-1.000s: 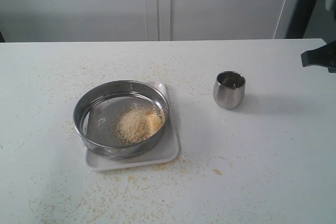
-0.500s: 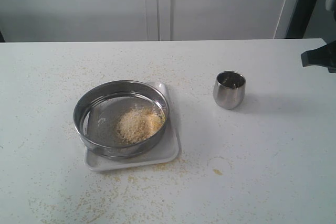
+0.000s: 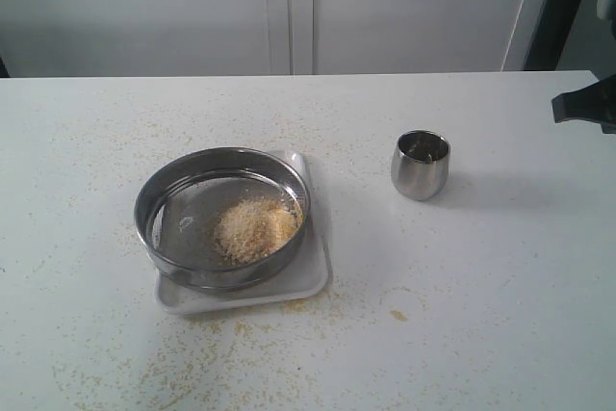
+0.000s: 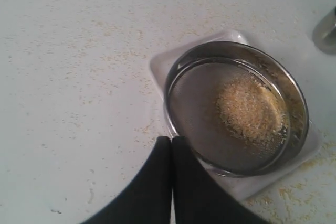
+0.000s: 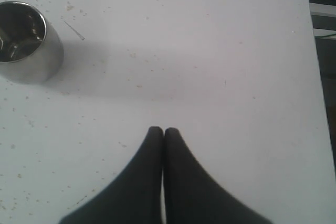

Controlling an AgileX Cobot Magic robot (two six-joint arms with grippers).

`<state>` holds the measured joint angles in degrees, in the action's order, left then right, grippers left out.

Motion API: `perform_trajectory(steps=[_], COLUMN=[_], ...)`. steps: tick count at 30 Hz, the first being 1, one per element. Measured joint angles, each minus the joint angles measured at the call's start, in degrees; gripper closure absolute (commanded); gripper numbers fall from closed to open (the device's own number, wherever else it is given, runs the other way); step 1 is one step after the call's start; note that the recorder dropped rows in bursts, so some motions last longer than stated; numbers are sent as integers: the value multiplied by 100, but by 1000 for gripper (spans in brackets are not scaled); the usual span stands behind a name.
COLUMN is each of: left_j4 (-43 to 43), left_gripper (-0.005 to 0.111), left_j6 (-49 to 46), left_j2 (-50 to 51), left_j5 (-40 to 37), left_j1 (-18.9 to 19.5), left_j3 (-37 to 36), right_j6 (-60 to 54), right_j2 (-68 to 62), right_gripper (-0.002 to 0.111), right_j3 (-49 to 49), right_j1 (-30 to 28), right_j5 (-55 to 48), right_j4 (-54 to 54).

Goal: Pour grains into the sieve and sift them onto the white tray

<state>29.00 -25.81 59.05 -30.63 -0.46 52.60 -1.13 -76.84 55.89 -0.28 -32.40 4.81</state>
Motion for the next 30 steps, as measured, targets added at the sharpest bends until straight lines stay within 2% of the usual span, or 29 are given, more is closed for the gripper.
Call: perform_trajectory(steps=[4,7,9,18,20,25,30], left_j4=[-172,-306,-334,-378,-476,-1543,-1597], left_gripper=[107,100,90,31,34,37,37], left_j6=[-79,-86,-86,-86,14,1443,1585], left_j2=[603,1118,1443,2554,2845,3497,3989], left_j5=[-90,-369,-526,-854,-879,-883,-768], left_j1=[-399,-608,-735,-1160,-1211,-1222,-1488], left_j3=[294,563,735,1398,1614,2073,2182], right_j6=[0,0,0,0,0,0,0], right_j2=[0,0,0,0,0,0,0], right_gripper=[108,108,108,108,108,108,108], right_j3=[0,0,0,0,0,0,0], right_j1=[0,0,0,0,0,0,0], right_j5=[0,0,0,0,0,0,-9], right_j4=[0,0,0,0,0,0,0])
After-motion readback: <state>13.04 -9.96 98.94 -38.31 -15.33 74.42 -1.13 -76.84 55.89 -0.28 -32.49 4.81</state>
